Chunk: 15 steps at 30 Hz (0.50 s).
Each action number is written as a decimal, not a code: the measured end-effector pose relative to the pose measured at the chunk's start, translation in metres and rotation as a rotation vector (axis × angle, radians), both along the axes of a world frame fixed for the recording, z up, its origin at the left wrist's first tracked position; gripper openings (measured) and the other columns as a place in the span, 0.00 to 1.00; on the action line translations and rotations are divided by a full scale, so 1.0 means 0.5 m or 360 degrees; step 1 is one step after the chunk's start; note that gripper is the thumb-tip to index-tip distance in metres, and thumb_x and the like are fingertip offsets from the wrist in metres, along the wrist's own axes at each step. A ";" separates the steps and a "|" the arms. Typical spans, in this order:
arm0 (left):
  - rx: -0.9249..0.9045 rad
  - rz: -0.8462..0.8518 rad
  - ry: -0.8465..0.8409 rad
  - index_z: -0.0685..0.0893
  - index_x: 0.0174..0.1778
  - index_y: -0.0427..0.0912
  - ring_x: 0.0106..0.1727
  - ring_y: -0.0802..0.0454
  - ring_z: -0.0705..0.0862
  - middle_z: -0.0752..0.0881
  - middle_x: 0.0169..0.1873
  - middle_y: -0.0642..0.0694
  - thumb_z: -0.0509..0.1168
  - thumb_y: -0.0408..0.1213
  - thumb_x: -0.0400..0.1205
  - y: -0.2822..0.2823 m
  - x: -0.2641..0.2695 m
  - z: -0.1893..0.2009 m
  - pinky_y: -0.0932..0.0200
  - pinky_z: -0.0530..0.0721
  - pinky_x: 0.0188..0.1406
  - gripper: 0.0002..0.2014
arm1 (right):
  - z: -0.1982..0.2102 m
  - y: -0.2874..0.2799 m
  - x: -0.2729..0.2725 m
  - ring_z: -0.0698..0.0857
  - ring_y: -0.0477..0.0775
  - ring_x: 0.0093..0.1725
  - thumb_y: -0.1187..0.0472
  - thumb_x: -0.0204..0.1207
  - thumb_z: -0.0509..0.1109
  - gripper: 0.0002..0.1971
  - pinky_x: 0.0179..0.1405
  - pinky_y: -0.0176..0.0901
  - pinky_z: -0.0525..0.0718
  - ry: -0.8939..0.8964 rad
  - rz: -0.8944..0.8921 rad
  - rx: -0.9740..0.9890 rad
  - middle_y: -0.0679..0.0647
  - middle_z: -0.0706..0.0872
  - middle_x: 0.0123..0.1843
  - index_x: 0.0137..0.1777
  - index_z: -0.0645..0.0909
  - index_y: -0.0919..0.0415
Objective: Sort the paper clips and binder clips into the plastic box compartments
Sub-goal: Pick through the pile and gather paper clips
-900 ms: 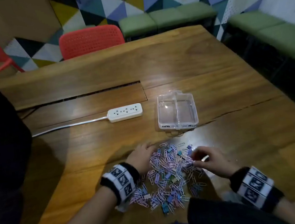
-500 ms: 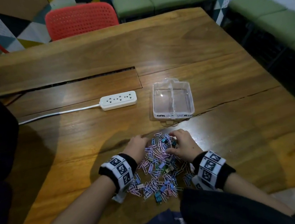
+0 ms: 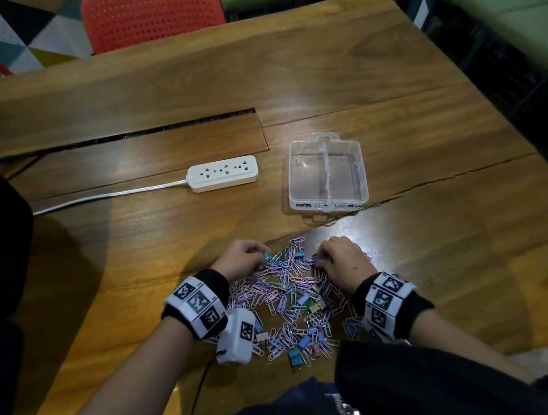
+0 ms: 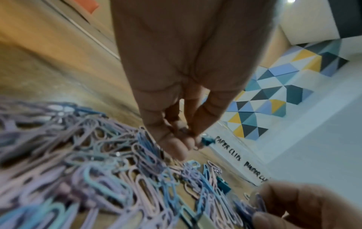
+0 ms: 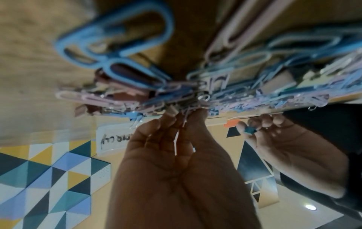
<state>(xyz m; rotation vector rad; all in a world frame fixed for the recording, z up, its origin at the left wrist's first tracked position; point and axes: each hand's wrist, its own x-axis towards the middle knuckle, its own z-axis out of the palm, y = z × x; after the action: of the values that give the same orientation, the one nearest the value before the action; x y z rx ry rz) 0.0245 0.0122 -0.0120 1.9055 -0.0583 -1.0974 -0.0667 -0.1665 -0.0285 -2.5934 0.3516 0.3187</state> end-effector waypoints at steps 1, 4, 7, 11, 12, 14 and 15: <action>-0.0030 0.0039 0.0062 0.78 0.44 0.38 0.27 0.54 0.73 0.76 0.32 0.45 0.53 0.27 0.83 -0.003 0.000 0.001 0.67 0.77 0.23 0.09 | 0.000 -0.004 0.000 0.72 0.48 0.45 0.59 0.76 0.66 0.05 0.49 0.30 0.72 -0.0032 -0.0026 0.0072 0.47 0.74 0.39 0.41 0.78 0.60; -0.0099 0.0152 0.0147 0.77 0.41 0.38 0.25 0.54 0.73 0.75 0.30 0.45 0.49 0.28 0.85 -0.010 -0.005 0.000 0.68 0.77 0.20 0.13 | 0.012 -0.016 -0.001 0.73 0.40 0.36 0.63 0.75 0.68 0.04 0.31 0.19 0.71 -0.0091 -0.0221 0.0344 0.42 0.73 0.36 0.43 0.81 0.63; -0.0081 0.0184 -0.0012 0.78 0.41 0.41 0.27 0.55 0.74 0.77 0.30 0.46 0.53 0.26 0.84 -0.014 -0.004 -0.008 0.67 0.76 0.25 0.11 | 0.024 -0.029 -0.003 0.77 0.40 0.31 0.63 0.73 0.70 0.03 0.23 0.21 0.75 -0.0111 -0.0394 0.0629 0.46 0.79 0.32 0.40 0.80 0.61; 0.0085 0.0208 -0.0443 0.81 0.48 0.37 0.35 0.55 0.77 0.81 0.38 0.47 0.53 0.27 0.84 -0.021 -0.007 -0.016 0.65 0.77 0.34 0.10 | 0.027 -0.047 -0.008 0.81 0.52 0.35 0.66 0.72 0.70 0.01 0.35 0.38 0.81 -0.0150 -0.0565 0.0945 0.54 0.82 0.35 0.43 0.82 0.61; 0.0147 0.0162 -0.0589 0.81 0.51 0.35 0.40 0.53 0.78 0.80 0.41 0.46 0.52 0.27 0.84 -0.022 -0.011 -0.015 0.64 0.77 0.37 0.11 | 0.026 -0.050 -0.010 0.80 0.52 0.35 0.67 0.72 0.70 0.04 0.36 0.43 0.81 -0.0125 -0.0609 0.1086 0.54 0.82 0.35 0.44 0.82 0.59; 0.0209 -0.0002 -0.0799 0.80 0.51 0.35 0.47 0.52 0.77 0.79 0.48 0.45 0.50 0.28 0.84 -0.026 -0.020 -0.007 0.61 0.78 0.46 0.12 | 0.026 -0.053 -0.013 0.78 0.52 0.33 0.70 0.75 0.66 0.08 0.33 0.43 0.78 -0.0014 -0.0717 0.1394 0.56 0.81 0.37 0.45 0.81 0.56; 0.0237 -0.0146 -0.0847 0.79 0.51 0.36 0.49 0.52 0.76 0.80 0.51 0.44 0.50 0.30 0.85 -0.029 -0.023 -0.004 0.58 0.78 0.51 0.12 | 0.028 -0.052 -0.014 0.77 0.52 0.33 0.71 0.76 0.63 0.09 0.31 0.42 0.78 0.0045 -0.0779 0.1557 0.56 0.80 0.37 0.46 0.80 0.57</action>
<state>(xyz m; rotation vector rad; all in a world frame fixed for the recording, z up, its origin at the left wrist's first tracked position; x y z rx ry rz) 0.0128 -0.0023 -0.0141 2.3042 -0.3732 -0.6387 -0.0736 -0.1925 -0.0147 -1.4931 0.6297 0.2572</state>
